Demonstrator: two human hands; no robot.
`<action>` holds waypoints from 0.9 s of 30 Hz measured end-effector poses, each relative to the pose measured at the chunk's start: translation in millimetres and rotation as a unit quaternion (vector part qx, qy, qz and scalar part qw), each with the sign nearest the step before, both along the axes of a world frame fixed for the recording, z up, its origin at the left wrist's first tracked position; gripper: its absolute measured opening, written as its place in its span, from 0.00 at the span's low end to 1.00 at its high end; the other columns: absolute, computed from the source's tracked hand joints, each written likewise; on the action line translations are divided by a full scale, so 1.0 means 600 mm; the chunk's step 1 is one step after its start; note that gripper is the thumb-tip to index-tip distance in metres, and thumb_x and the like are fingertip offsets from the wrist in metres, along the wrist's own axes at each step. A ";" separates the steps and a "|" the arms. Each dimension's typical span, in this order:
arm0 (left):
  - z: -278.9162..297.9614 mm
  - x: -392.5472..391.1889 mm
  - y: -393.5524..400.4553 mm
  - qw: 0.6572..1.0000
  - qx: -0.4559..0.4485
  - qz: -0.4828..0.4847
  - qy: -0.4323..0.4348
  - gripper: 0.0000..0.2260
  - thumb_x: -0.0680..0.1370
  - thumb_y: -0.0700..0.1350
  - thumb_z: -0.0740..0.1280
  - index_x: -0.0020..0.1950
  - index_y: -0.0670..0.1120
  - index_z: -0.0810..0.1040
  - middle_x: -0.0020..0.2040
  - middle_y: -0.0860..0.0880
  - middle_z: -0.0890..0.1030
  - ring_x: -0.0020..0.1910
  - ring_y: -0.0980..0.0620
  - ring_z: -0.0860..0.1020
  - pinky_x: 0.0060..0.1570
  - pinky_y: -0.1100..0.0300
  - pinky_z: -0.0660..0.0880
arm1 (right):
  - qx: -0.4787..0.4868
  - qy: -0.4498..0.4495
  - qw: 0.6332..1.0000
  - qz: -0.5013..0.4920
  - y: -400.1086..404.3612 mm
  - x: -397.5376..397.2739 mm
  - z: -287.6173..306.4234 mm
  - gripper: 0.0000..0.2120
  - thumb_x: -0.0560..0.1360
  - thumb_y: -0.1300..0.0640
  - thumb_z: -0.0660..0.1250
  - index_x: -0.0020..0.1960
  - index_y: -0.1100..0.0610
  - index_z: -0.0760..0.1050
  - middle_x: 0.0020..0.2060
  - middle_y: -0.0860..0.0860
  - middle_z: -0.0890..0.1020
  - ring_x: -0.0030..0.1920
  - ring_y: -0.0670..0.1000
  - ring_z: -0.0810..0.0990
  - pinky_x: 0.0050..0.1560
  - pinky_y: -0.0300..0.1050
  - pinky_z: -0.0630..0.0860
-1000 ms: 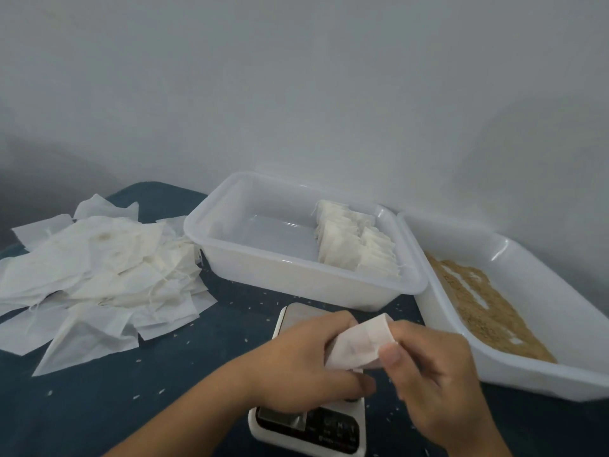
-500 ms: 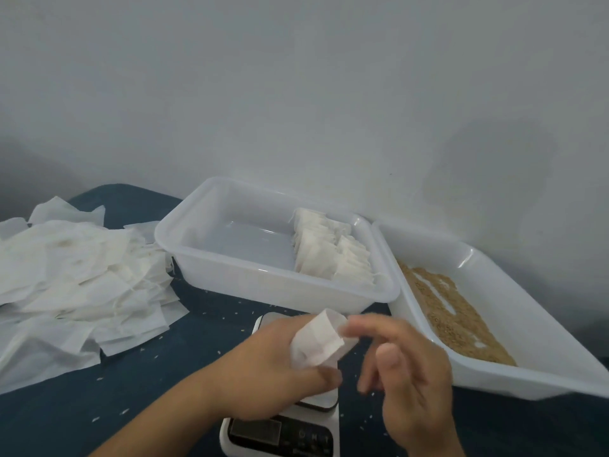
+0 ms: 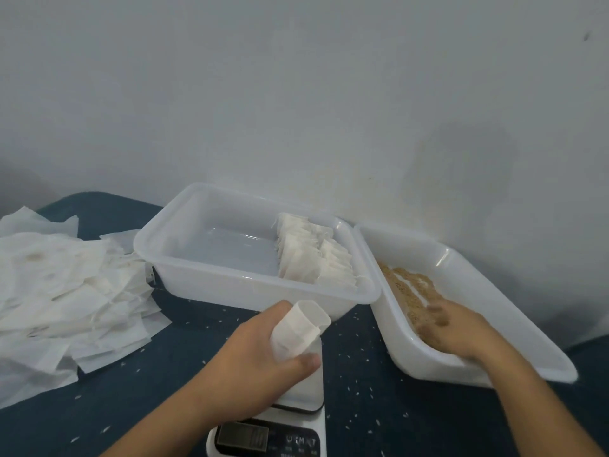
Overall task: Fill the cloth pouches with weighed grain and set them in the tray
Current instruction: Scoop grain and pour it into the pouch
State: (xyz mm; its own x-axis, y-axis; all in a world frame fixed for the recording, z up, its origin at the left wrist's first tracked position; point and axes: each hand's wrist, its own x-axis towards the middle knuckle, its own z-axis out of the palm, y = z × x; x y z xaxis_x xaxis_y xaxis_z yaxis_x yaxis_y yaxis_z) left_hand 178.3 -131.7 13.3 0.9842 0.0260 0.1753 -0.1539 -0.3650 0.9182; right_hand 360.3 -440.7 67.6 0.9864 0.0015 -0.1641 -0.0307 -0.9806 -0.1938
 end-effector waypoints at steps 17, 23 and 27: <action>-0.007 0.006 0.007 1.000 -0.008 0.021 -0.021 0.19 0.69 0.63 0.68 0.57 0.60 0.76 0.49 0.57 0.80 0.47 0.57 0.78 0.47 0.61 0.77 | -0.158 0.032 0.985 0.064 0.038 0.045 -0.021 0.22 0.85 0.45 0.56 0.46 0.59 0.81 0.38 0.50 0.81 0.37 0.48 0.76 0.38 0.42 0.72; -0.007 0.006 0.008 1.000 -0.009 0.019 -0.016 0.18 0.69 0.64 0.68 0.56 0.60 0.75 0.48 0.59 0.80 0.46 0.60 0.78 0.43 0.68 0.75 | -0.208 0.031 0.977 0.039 -0.023 0.062 0.046 0.17 0.84 0.47 0.59 0.44 0.57 0.75 0.36 0.50 0.82 0.31 0.47 0.79 0.33 0.38 0.75; -0.005 0.006 0.006 1.000 -0.007 0.021 -0.009 0.16 0.68 0.64 0.68 0.53 0.60 0.75 0.48 0.59 0.79 0.45 0.60 0.77 0.42 0.67 0.74 | -0.314 0.018 0.949 0.032 -0.086 0.063 0.109 0.13 0.83 0.51 0.61 0.41 0.53 0.74 0.41 0.48 0.81 0.38 0.47 0.78 0.34 0.36 0.70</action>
